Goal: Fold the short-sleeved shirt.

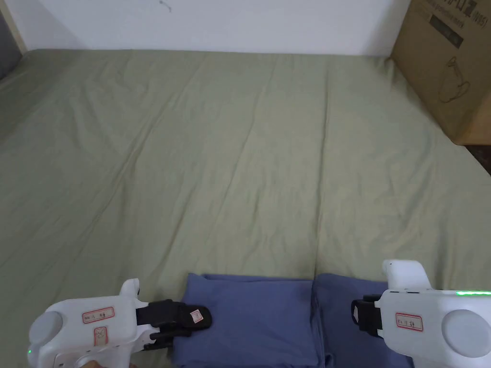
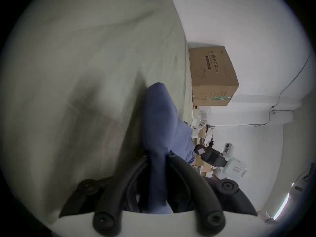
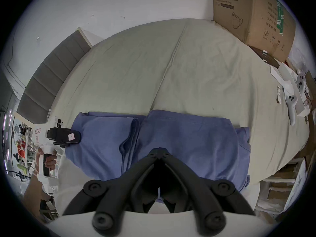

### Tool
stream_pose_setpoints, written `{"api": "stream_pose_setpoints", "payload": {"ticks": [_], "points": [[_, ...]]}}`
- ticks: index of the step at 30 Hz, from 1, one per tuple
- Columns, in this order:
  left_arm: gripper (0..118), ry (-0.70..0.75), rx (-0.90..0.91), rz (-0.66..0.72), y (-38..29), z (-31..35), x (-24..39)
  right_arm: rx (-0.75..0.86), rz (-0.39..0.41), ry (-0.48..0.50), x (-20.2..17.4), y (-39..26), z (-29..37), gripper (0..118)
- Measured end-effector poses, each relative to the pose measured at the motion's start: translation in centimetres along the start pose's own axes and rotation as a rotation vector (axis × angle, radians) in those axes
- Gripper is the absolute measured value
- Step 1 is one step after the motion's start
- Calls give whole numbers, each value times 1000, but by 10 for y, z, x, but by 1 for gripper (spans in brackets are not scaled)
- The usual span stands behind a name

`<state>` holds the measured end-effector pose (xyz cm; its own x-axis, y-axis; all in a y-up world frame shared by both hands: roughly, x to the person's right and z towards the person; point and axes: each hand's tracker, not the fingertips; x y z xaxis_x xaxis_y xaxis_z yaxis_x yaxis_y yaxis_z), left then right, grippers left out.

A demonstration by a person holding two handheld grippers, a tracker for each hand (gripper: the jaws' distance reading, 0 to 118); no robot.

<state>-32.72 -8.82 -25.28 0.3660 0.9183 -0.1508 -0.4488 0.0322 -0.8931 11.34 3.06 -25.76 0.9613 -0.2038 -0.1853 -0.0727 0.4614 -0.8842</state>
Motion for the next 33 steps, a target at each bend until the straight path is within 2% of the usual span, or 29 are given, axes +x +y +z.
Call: {"api": "stream_pose_setpoints", "payload": {"ticks": [2, 5, 12, 18, 21, 27, 29, 33], "points": [[10, -37, 19, 6, 5, 5, 4, -5, 2, -4, 1, 3, -2, 0], [10, -14, 53, -27, 16, 21, 10, -4, -1, -9, 2, 8, -4, 0], [10, 150, 161, -77, 35, 104, 21, 24, -3, 20, 0, 16, -1, 0], [10, 271, 333, -78, 24, 187, 28, 21, 1, 31, 1, 14, -4, 0], [10, 321, 390, -93, 11, 208, 36, 19, -4, 40, 4, 11, -3, 0], [10, 324, 379, -195, -3, 193, 87, 18, -9, 38, 11, 8, -1, 0], [10, 349, 357, -270, -4, 175, 115, 24, -15, 37, 12, 7, 1, 0], [10, 295, 280, -385, -4, 118, 174, 38, -20, 43, 14, 6, 6, 0]]}}
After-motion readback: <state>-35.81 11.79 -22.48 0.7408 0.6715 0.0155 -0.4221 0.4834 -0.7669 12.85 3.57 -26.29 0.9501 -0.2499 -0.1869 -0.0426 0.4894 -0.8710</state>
